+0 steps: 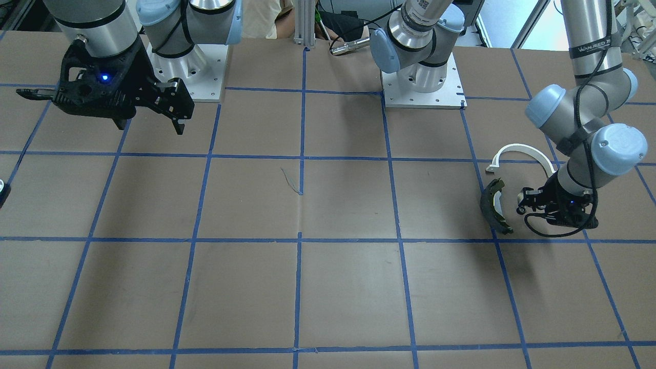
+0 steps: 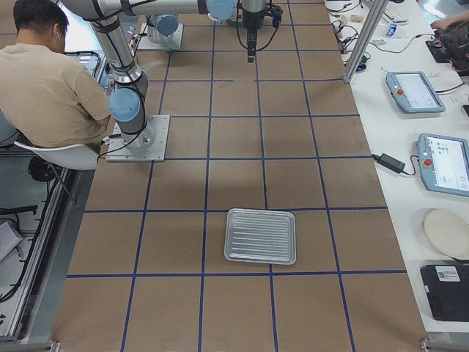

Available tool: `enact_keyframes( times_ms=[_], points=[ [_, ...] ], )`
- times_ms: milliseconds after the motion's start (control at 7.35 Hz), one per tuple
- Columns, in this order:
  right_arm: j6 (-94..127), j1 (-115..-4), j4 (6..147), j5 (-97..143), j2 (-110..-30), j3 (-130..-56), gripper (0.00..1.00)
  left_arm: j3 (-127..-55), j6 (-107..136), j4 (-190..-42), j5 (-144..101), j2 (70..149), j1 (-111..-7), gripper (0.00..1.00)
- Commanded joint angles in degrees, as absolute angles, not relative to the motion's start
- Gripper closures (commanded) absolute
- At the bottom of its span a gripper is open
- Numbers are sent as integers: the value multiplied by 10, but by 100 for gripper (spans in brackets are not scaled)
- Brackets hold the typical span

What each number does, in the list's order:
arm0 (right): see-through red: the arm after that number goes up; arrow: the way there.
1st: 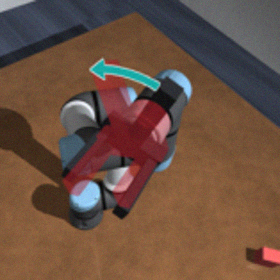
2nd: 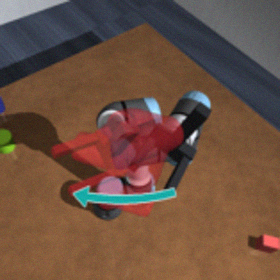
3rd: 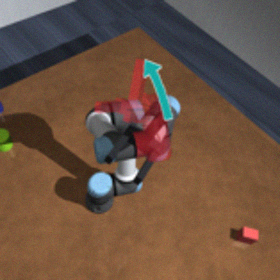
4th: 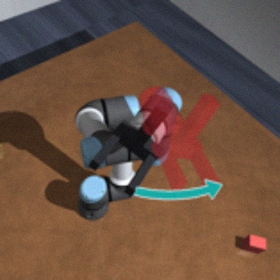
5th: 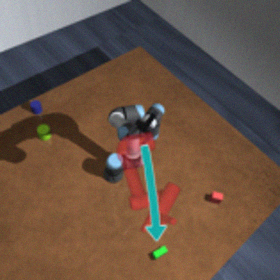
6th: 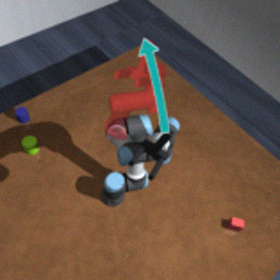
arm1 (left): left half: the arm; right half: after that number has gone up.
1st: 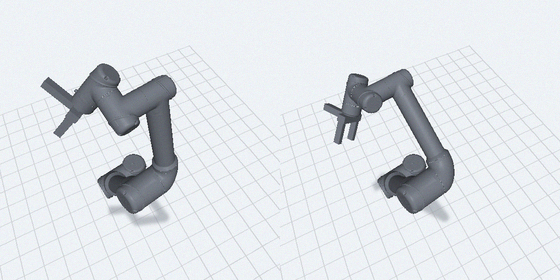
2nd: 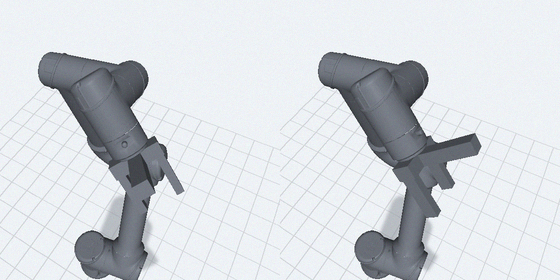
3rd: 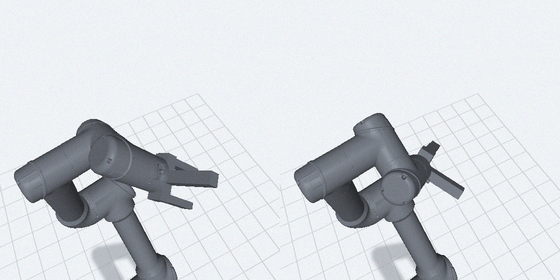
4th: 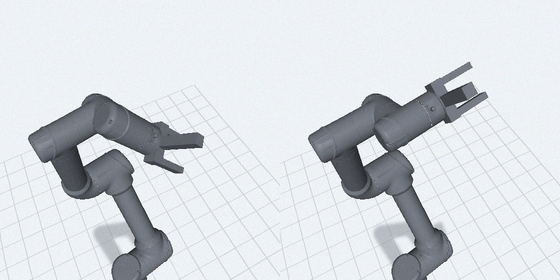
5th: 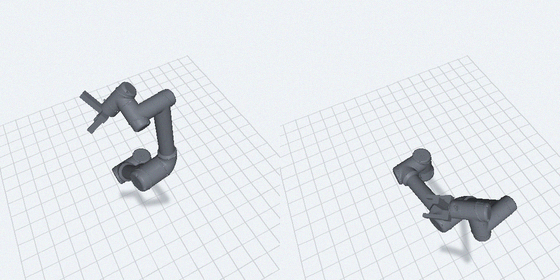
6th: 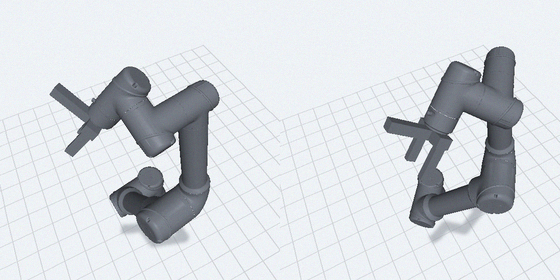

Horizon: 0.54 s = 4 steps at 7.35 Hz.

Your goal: Place bearing gear from tray to pile

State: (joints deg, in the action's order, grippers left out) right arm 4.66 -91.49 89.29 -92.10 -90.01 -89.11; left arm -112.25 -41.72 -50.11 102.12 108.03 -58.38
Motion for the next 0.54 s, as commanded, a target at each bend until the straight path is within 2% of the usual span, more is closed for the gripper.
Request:
enact_keyframes(
  times_ms=[0,136,272,408],
  points=[
    [46,-915,893,-922,-900,-891,0,-1120,-418,-500,1020,1090,-562,100],
    [46,-915,893,-922,-900,-892,0,-1121,-418,-500,1020,1091,-562,100],
    [46,-915,893,-922,-900,-892,0,-1121,-417,-499,1017,1099,-562,28],
    [46,-915,893,-922,-900,-893,0,-1121,-419,-499,1016,1100,-562,0]
  ],
)
